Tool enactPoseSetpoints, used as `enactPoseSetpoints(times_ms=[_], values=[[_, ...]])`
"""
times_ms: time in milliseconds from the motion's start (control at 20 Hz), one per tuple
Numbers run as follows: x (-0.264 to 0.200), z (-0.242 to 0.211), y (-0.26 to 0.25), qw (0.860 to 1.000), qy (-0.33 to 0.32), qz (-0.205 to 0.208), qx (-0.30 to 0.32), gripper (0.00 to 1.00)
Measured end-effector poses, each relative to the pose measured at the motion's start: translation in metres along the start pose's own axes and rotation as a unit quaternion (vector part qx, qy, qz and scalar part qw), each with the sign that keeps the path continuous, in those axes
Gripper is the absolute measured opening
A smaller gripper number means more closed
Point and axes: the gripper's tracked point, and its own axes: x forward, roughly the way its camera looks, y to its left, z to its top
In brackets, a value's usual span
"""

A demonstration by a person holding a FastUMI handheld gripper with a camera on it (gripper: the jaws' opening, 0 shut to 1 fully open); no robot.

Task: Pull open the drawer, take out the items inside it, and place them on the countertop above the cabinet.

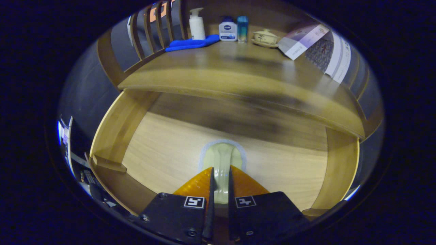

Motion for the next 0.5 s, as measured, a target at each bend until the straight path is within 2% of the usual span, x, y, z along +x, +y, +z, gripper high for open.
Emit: enactPoseSetpoints(times_ms=[500], values=[[-0.079, 0.041, -0.004, 0.997, -0.077, -0.006, -0.011, 0.19]])
